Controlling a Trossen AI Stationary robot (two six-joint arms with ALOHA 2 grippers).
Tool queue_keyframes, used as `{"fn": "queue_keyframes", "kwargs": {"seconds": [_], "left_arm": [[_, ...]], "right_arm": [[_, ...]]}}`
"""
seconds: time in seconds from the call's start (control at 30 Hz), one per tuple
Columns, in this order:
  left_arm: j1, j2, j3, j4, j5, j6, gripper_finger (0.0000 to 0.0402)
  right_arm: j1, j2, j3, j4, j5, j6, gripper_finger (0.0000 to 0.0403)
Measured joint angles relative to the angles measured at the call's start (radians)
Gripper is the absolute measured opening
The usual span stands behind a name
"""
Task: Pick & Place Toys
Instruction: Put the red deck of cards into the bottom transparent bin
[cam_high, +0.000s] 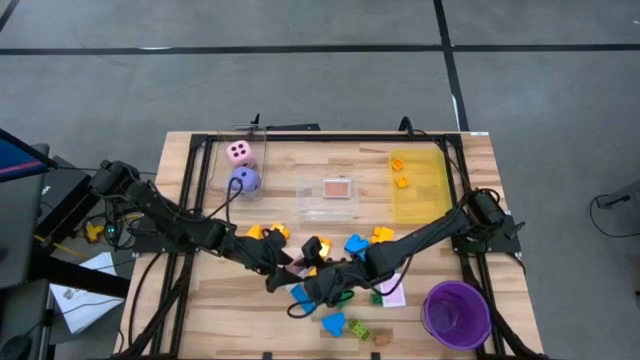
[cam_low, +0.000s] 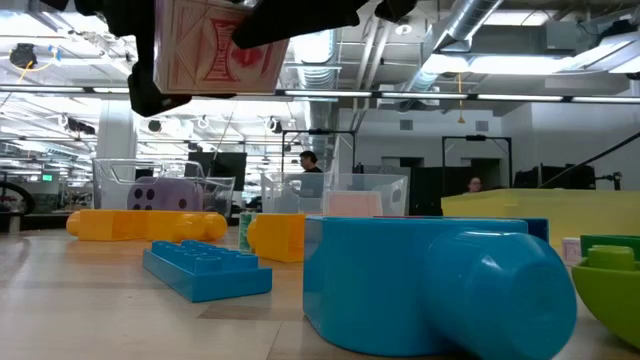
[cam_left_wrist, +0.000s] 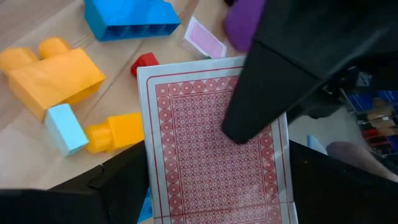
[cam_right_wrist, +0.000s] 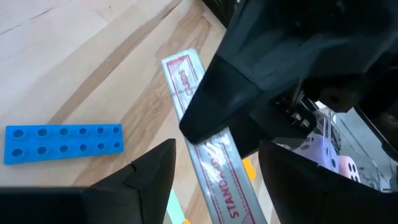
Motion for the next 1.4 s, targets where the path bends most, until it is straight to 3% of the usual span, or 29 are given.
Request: {"fn": "queue_keyframes", "kwargs": {"seconds": [0.2,0.47,0.7,0.9,1.13,1.4], "left_arm": [[0.019,0.0,0.0,0.0,0.017,0.0,0.0314],[0.02,0.0,0.0,0.014,0.051,0.027,0.034],[0.025,-0.025,0.0,-0.022,0.049,0.118,0.034],[0.06,-0.177,0.001,-0.222,0.067,0.199,0.0346],[0.063,-0.382,0.0,-0.396,-0.081,0.247,0.0339],[0.051,-0.506,0.0,-0.396,-0.223,0.377,0.0328]], "right_arm": [[0.002,0.0,0.0,0.003,0.02,-0.004,0.0184],[0.003,0.0,0.0,0.006,0.021,-0.002,0.0063],[-0.001,-0.001,0.002,-0.017,0.04,0.042,0.0062],[-0.017,-0.003,-0.002,-0.199,0.09,0.193,0.0062],[-0.02,-0.007,-0.002,-0.408,0.097,0.399,0.0062],[-0.013,-0.106,-0.005,-0.579,0.183,0.506,0.0062]]}}
